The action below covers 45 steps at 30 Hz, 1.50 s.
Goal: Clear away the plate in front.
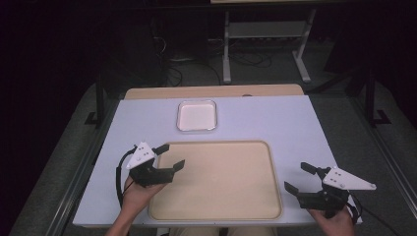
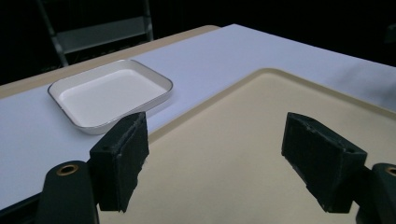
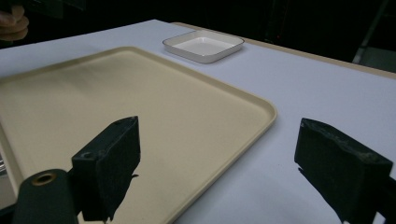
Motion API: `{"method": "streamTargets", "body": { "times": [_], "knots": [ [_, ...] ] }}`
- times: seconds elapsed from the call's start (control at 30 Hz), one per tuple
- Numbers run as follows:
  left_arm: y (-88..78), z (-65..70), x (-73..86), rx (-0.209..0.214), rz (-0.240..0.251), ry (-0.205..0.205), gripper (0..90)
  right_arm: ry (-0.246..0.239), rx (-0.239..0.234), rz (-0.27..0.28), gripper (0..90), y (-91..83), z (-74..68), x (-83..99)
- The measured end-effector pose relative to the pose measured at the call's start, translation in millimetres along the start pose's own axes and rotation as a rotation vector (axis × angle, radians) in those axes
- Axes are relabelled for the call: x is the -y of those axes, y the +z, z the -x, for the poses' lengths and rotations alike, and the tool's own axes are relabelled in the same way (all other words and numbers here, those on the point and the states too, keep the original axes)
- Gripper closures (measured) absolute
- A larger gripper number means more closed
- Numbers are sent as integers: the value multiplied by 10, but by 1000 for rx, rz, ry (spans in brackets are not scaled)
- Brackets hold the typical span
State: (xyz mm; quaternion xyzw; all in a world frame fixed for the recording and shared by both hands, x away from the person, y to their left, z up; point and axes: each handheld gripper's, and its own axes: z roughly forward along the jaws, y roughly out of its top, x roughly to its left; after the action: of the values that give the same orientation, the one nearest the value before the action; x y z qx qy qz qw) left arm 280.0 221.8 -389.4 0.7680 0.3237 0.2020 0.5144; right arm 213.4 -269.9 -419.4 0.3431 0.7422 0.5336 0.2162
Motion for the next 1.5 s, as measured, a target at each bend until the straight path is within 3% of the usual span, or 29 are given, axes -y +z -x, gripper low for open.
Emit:
{"method": "streamTargets", "body": {
  "times": [0.23,0.37,0.57,0.8,0.87,1.03,1.13,1.33,1.5],
  "knots": [
    [149,-237,-98,-33,-45,-40,238,14,10,14,133,-32,23,-2],
    [269,-382,-191,-49,-75,-31,238,22,10,18,133,-40,25,2],
    [440,-452,-272,-53,-105,-5,242,18,20,11,134,-35,32,5],
    [595,-558,-364,-58,-127,-16,251,27,30,15,134,-49,53,10],
    [646,-645,-402,-54,-124,-49,250,25,30,13,134,-47,52,10],
    [718,-770,-451,-69,-118,-78,251,14,33,7,134,-49,37,11],
    [755,-822,-471,-78,-132,-81,258,15,33,8,134,-52,37,13],
    [919,-1036,-560,-104,-180,-141,283,15,35,2,134,-47,33,15],
    [1073,-1154,-617,-137,-225,-153,292,23,28,-6,134,-38,33,17]
  ]
}}
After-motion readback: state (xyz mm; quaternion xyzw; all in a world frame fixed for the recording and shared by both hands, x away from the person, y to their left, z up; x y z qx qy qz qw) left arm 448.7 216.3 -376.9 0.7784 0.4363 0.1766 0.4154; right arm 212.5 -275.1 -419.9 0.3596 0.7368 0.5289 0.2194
